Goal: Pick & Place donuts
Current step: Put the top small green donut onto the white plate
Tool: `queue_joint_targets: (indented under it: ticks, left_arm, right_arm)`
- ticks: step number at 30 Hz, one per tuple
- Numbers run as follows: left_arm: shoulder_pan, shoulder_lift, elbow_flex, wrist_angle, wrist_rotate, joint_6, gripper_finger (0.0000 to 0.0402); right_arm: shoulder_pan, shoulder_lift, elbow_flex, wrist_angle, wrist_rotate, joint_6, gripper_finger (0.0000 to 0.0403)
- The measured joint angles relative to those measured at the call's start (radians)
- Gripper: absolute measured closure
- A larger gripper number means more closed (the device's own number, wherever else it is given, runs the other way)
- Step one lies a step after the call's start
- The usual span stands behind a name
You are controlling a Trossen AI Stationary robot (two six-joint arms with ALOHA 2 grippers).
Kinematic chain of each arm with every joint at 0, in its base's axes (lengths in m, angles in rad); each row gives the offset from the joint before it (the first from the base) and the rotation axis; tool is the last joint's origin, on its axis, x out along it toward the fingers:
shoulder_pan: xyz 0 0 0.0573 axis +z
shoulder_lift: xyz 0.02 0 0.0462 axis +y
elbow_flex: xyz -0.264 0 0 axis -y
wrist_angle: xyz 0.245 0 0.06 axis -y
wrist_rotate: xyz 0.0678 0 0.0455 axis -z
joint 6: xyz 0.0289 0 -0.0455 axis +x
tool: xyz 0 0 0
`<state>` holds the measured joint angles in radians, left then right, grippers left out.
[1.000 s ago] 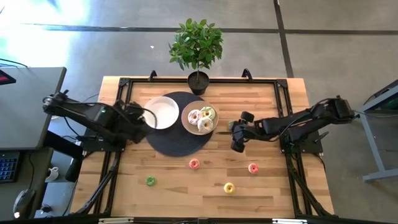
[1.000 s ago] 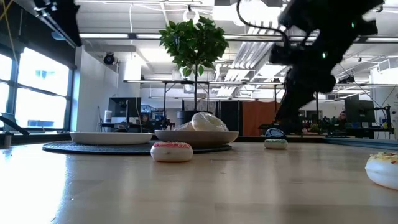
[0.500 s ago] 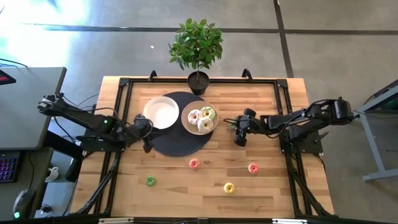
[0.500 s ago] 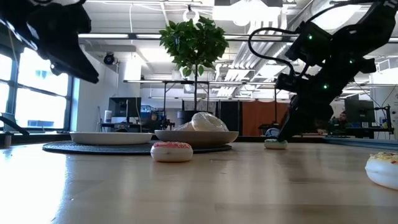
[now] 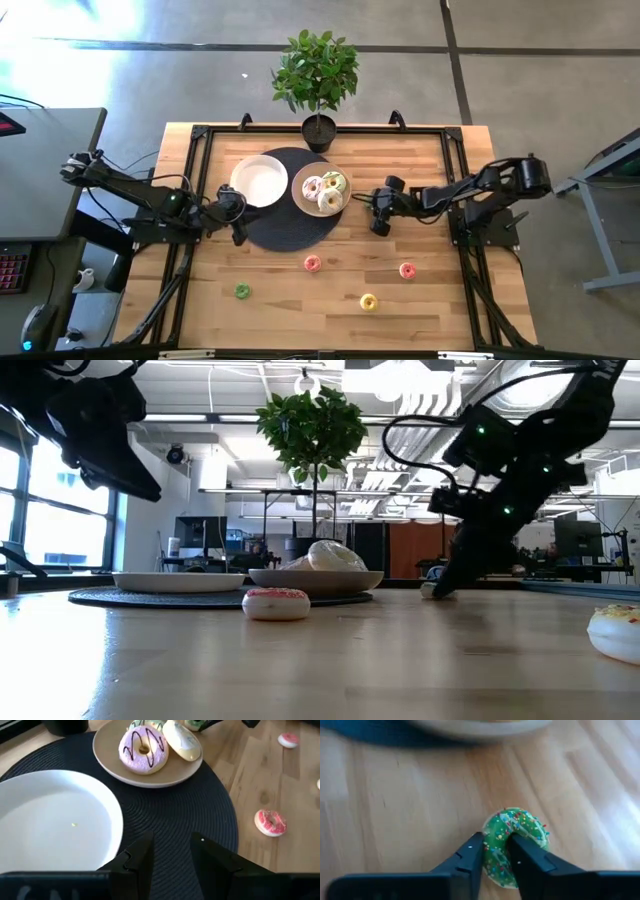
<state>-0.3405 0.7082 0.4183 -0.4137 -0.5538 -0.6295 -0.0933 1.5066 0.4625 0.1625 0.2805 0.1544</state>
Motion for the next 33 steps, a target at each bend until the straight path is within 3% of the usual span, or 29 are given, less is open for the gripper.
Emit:
queue_joint_targets:
  ticks: [5, 10, 15, 21, 27, 33]
  left_arm:
    - [0.0, 0.0, 0.0, -0.004, 0.023, 0.002, 0.0275]
    - [0.0, 0.0, 0.0, -0.003, 0.015, 0.048, 0.0275]
    - [0.0, -0.011, 0.019, -0.037, 0.042, 0.084, 0.0275]
    - [0.0, -0.022, 0.1, -0.042, 0.209, 0.079, 0.0275]
    - [0.0, -0.02, 0.108, -0.065, 0.141, 0.107, 0.0275]
    - [0.0, -0.021, 0.108, -0.083, 0.122, 0.094, 0.0275]
  right_arm:
    - [0.031, -0.009, 0.112, 0.039, 0.002, 0.025, 0.0387]
    - [0.112, 0.057, 0.281, 0.163, 0.132, -0.018, 0.038]
    - [0.133, 0.27, 0.514, 0.283, 0.034, -0.146, 0.0392]
    - [0.078, 0.581, 0.894, 0.139, 0.016, -0.185, 0.0387]
    - [0.014, 0.822, 1.214, -0.018, -0.036, -0.148, 0.0387]
    - [-0.018, 0.922, 1.365, -0.142, -0.047, -0.198, 0.0383]
